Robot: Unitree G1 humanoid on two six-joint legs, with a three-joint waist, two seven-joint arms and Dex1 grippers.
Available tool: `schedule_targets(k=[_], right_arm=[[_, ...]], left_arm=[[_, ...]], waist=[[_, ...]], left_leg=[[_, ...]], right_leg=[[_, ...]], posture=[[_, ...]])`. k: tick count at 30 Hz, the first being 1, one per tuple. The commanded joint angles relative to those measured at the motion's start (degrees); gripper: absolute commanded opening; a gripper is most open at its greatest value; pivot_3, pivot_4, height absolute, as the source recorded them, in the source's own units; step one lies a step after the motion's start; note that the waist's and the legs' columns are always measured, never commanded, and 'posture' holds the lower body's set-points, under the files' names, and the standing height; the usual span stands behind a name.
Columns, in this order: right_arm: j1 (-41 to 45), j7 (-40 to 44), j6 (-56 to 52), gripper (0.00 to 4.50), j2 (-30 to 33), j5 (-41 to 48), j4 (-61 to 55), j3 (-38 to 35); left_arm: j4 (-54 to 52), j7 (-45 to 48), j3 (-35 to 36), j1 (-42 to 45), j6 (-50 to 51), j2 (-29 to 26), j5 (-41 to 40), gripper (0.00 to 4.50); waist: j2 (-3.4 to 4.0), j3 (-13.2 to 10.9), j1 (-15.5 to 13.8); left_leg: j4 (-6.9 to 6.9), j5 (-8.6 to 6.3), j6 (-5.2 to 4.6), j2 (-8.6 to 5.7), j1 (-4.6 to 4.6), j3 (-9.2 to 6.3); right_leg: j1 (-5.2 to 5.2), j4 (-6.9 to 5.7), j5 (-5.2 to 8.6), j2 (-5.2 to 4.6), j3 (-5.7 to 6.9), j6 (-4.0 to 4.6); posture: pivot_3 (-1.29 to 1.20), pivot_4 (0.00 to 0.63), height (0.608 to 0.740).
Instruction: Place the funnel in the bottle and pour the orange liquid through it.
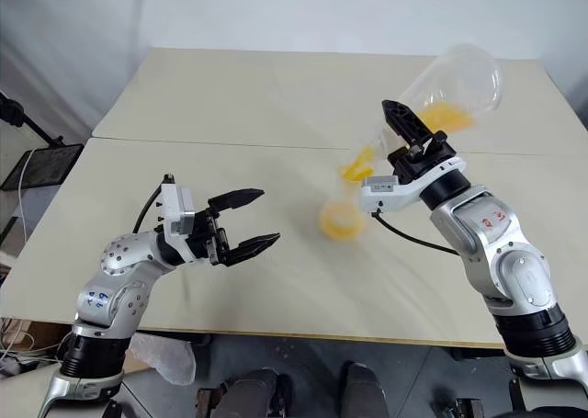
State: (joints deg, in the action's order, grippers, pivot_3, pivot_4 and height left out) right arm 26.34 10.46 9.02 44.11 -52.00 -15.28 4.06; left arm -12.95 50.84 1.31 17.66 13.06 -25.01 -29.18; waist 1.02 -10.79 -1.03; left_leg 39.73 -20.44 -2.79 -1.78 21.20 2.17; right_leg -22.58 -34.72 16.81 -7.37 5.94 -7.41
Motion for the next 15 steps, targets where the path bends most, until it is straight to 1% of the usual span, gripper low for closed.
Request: schedule_targets(k=[1,15], right_arm=[[0.69,-1.53,0.40,2.62,0.94,-0.55,-1.83,-2.37],[0.20,-2.36,0.71,2.62,1.45,-1.35,-1.65,-2.84]], left_arm=[[-1.46,0.02,0.58,0.36,-0.88,0.22,-0.83,4.50],[-1.29,0.12,0.47,0.38,-1.16,0.42,-0.68,4.50]], waist=[[0.00,0.00,0.00],[0.00,0.00,0.02]], left_leg=[[0.00,0.00,0.00,0.00,0.00,0.00],[0.00,0.00,0.00,0.00,0.00,0.00]], right_leg=[[0.00,0.00,0.00,0.00,0.00,0.00],[0.00,-0.01,0.00,0.00,0.00,0.00]], posture=[[0.00,0.150,0.740],[0.00,0.150,0.740]])
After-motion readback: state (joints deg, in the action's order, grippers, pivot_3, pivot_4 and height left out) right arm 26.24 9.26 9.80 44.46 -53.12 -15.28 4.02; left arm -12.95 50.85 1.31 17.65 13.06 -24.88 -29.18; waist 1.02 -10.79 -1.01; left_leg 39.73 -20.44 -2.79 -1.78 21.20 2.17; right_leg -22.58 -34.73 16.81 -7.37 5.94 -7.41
